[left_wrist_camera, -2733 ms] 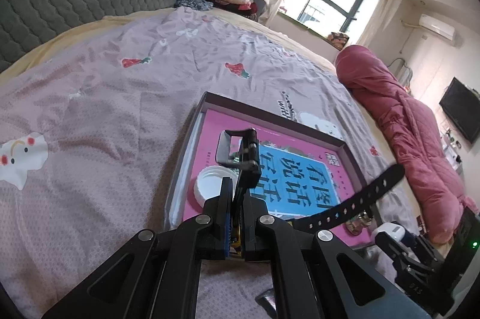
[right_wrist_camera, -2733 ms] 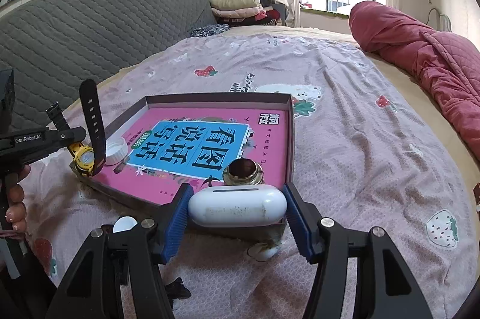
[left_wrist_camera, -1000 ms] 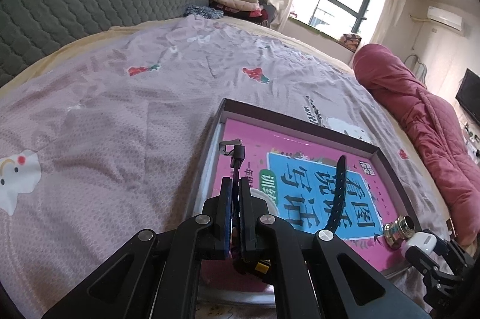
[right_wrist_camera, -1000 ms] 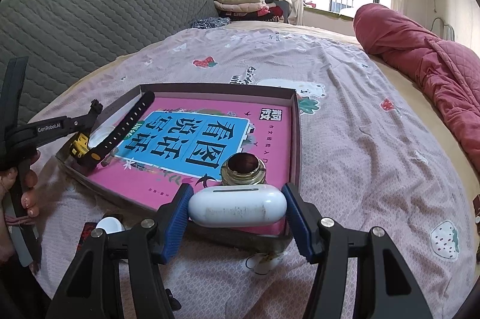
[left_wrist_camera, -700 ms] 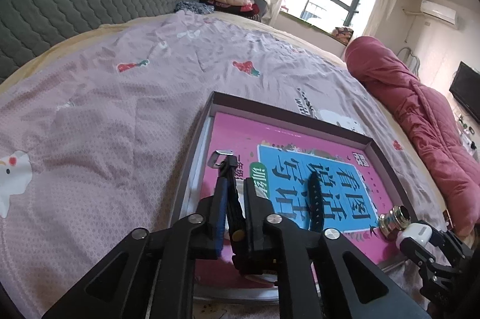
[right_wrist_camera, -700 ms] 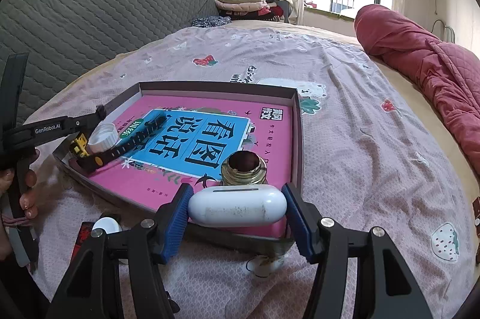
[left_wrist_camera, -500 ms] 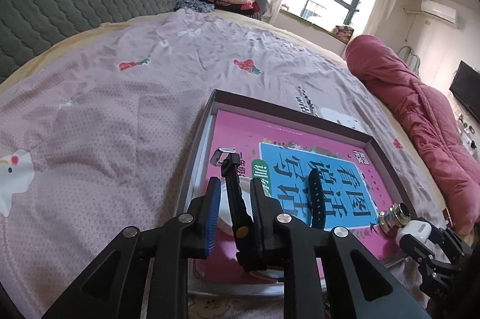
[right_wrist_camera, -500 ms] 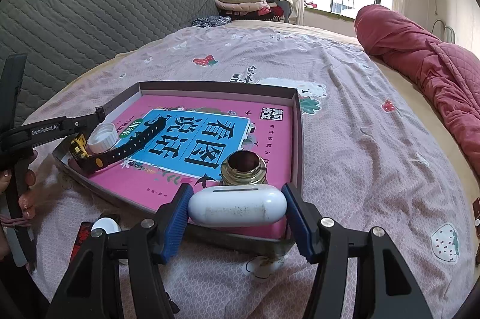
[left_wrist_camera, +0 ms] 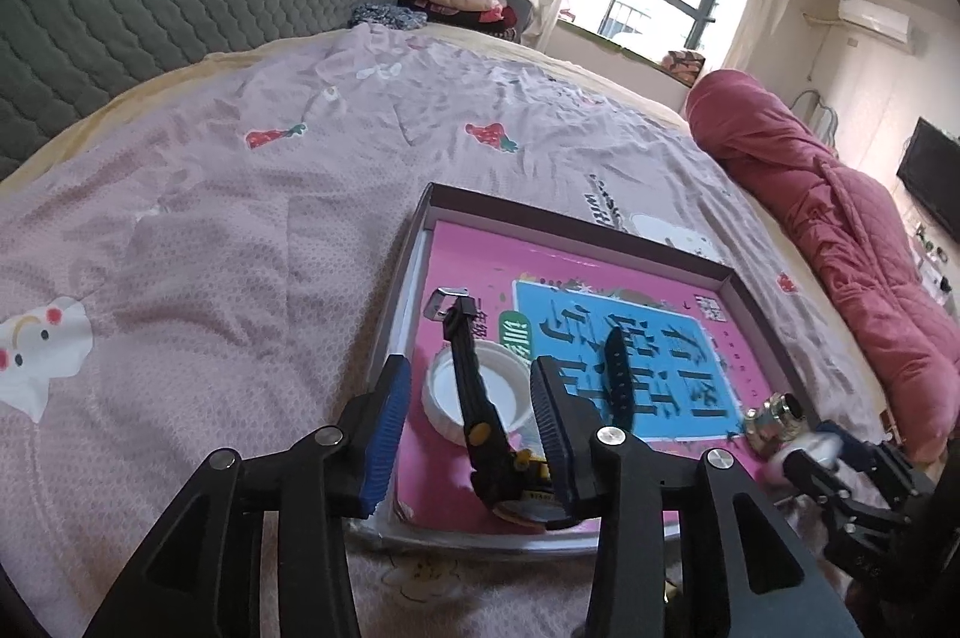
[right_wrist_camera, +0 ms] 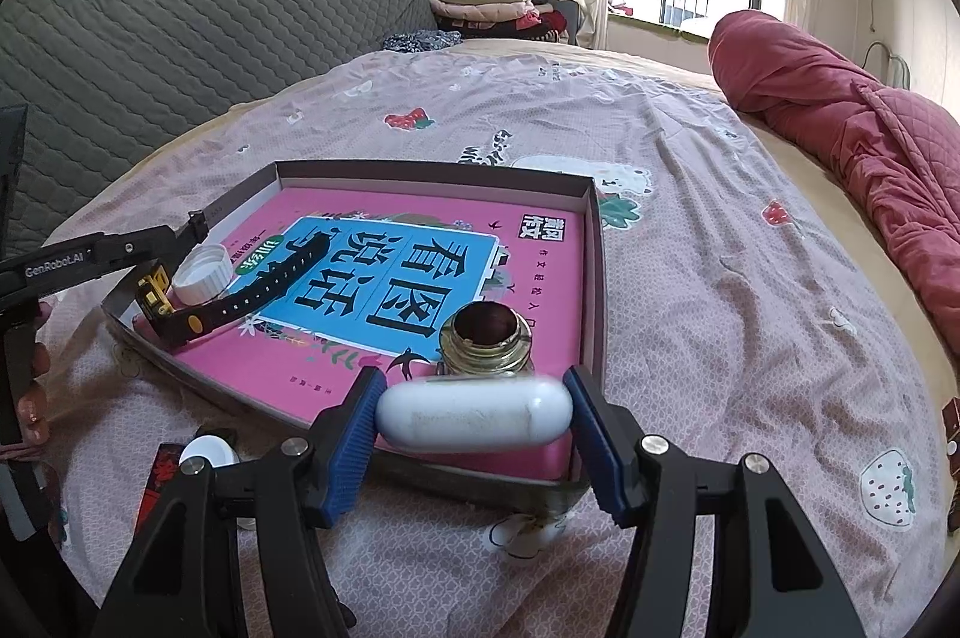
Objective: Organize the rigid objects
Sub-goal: 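Lower the watch into the tray and open the left tool while the right tool releases the case, then withdraw both tools from the tray toward the lighter and hair clip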
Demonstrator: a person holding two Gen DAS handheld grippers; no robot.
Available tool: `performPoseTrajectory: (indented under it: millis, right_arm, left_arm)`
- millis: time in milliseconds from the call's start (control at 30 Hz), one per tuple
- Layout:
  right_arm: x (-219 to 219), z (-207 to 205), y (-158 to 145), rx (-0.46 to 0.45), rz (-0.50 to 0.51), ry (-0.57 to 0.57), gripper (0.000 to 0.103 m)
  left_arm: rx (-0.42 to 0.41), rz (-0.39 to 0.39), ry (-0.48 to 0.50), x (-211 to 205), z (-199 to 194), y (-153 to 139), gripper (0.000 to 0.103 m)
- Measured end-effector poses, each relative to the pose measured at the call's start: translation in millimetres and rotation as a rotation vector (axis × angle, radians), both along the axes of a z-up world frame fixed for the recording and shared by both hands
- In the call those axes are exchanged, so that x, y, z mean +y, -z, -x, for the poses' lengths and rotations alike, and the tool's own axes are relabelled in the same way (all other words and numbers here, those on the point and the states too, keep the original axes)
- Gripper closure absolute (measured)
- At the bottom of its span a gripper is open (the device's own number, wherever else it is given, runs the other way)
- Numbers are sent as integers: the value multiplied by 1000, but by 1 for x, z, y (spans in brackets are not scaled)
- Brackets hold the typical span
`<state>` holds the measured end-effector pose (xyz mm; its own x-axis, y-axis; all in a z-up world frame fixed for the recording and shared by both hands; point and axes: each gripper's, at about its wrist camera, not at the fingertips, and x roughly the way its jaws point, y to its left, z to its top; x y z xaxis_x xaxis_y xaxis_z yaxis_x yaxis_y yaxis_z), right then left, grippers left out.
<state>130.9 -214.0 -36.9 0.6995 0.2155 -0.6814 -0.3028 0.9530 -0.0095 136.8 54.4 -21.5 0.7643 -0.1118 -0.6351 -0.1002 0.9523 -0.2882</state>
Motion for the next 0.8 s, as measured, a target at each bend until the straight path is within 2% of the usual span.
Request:
performPoseTrajectory:
  millis: [433,800]
  right_arm:
    - [0,0,1,-10,17,6,43]
    - [-10,2,-10,-30,-25,29,43]
  left_arm:
    - [-9,-19,45,-11,13,-12,55]
    - [0,-49,85,-26,23,-17,45]
